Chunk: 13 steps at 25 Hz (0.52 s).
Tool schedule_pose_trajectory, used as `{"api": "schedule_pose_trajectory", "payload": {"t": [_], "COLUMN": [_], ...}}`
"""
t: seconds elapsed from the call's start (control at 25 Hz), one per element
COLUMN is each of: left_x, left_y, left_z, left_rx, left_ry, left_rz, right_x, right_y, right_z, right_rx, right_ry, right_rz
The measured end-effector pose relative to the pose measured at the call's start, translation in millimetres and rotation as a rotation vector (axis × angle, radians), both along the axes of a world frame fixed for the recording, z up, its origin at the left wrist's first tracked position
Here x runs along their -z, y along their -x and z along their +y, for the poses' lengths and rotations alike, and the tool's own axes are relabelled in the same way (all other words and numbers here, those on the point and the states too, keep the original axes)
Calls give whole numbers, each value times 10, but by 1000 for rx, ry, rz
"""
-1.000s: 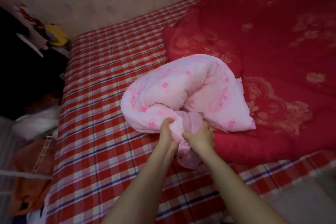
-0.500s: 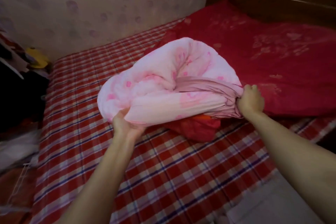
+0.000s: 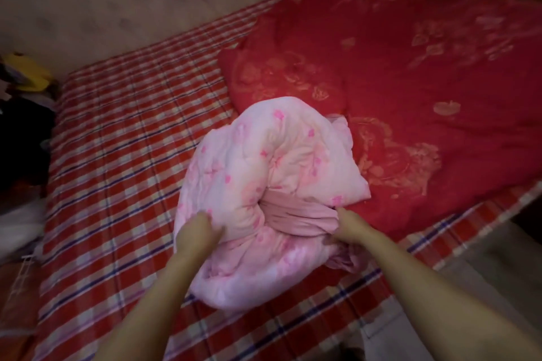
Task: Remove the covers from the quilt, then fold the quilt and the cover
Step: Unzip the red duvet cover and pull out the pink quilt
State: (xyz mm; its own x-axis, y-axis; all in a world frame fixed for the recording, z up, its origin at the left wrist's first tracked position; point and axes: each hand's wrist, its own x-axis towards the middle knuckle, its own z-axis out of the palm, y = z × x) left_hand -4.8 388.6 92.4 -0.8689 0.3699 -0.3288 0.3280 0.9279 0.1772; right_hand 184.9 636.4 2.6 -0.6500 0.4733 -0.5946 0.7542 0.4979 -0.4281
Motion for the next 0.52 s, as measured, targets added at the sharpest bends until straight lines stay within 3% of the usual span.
{"api": "schedule_pose_trajectory", "payload": {"t": [0.08, 0.12, 0.24, 0.32, 0.48, 0.52], "left_x": [-194, -206, 91, 333, 175, 131], "left_y": [63, 61, 147, 335, 938, 1117], "left_z": [869, 1259, 1949, 1910, 1339, 1067], "left_rx": [298, 403, 423, 318, -239, -387], "left_ry": [-184, -162, 164, 210, -331, -391], "left_rz": [219, 267, 236, 201, -133, -163], "right_x": [4, -19, -14, 114, 201, 169], "right_y": [193, 282, 501, 551, 492, 480], "right_z": [-78, -142, -372, -429, -436, -458], "right_rx": [-36, -62, -177, -206, -72, -18], "right_ry": [6, -21, -208, -255, -238, -257], "right_rz": [74, 108, 185, 166, 96, 113]}}
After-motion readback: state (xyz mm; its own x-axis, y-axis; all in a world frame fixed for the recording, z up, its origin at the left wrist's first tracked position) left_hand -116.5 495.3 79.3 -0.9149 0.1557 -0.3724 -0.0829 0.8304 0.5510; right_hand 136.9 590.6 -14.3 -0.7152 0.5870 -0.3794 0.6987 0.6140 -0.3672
